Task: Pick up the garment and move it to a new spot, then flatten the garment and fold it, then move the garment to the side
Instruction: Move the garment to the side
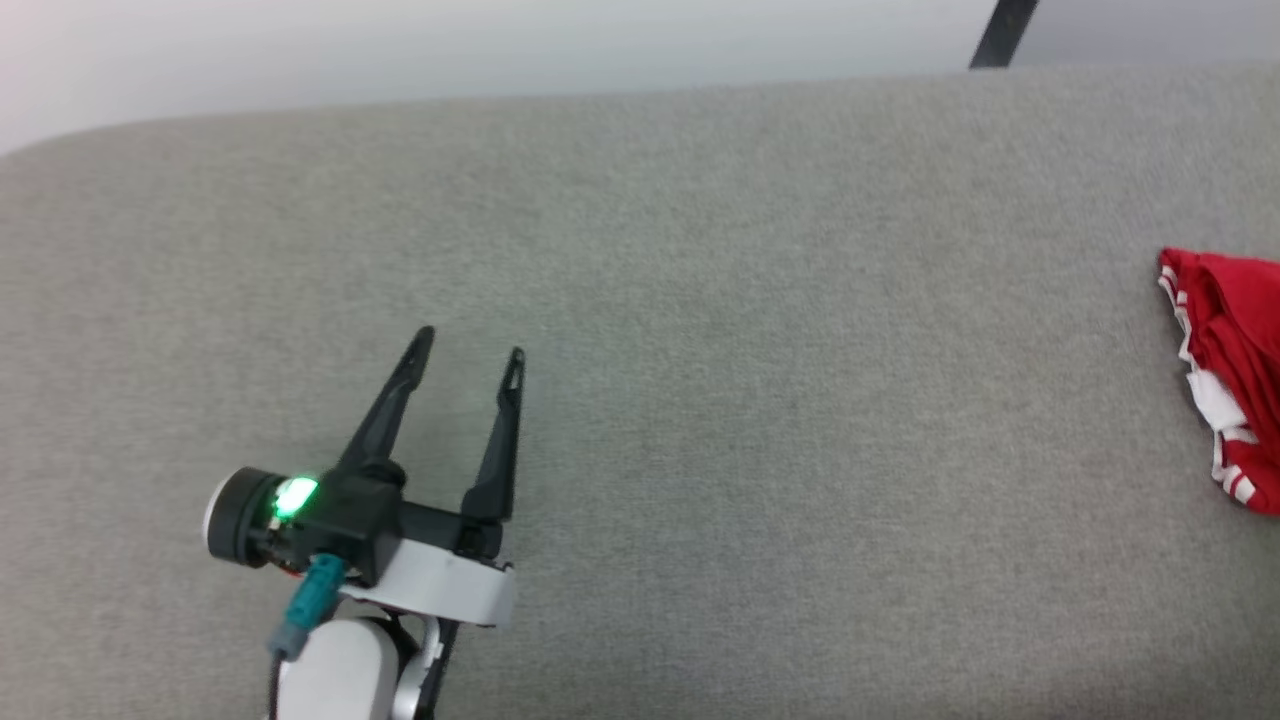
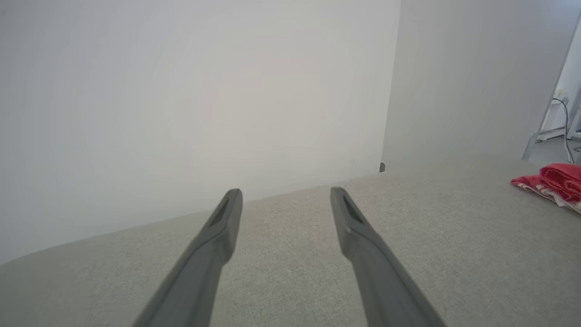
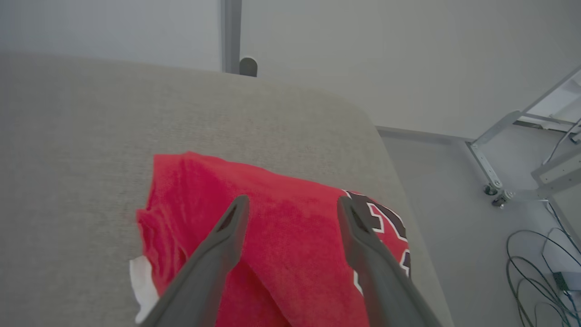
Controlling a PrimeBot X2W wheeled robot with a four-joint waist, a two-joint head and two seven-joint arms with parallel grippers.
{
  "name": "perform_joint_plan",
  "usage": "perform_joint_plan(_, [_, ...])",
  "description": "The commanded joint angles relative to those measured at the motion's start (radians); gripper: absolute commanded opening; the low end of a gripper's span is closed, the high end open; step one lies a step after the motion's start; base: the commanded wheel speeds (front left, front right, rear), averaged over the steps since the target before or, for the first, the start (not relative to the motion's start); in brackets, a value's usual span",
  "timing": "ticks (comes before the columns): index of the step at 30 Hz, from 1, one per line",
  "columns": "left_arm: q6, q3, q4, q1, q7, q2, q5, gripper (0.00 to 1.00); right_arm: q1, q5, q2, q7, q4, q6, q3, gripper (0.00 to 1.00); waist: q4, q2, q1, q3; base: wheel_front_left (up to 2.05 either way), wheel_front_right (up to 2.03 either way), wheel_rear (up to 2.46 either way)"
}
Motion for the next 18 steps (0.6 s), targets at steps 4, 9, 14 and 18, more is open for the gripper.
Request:
perform_joint_plan(4, [-0.02, 0.045, 0.026, 0.029, 0.0, -0.001, -0.039, 1.0, 0.058, 0.0, 0.043, -0.057, -0.036, -0.002, 0.015, 1.0, 0.068, 0.0, 0.0, -0.089, 0.0, 0.0, 0.0])
perform_joint_plan(9, [-0.033, 0.074, 0.052, 0.044, 0.0, 0.01, -0.044, 1.0, 0.101, -0.008, 0.097, -0.112, -0.067, -0.002, 0.009, 1.0, 0.087, 0.0, 0.0, -0.126, 0.0, 0.0, 0.0])
perform_joint_plan(14, [-0.041, 0.111, 0.074, 0.076, 0.0, 0.015, -0.06, 1.0, 0.156, -0.029, 0.174, -0.159, -0.127, -0.002, -0.02, 1.0, 0.094, 0.0, 0.0, -0.169, 0.0, 0.0, 0.0])
perform_joint_plan(18, [-0.048, 0.135, 0.087, 0.104, 0.0, 0.011, -0.074, 1.0, 0.192, -0.064, 0.223, -0.172, -0.196, -0.002, -0.05, 1.0, 0.091, 0.0, 0.0, -0.186, 0.0, 0.0, 0.0])
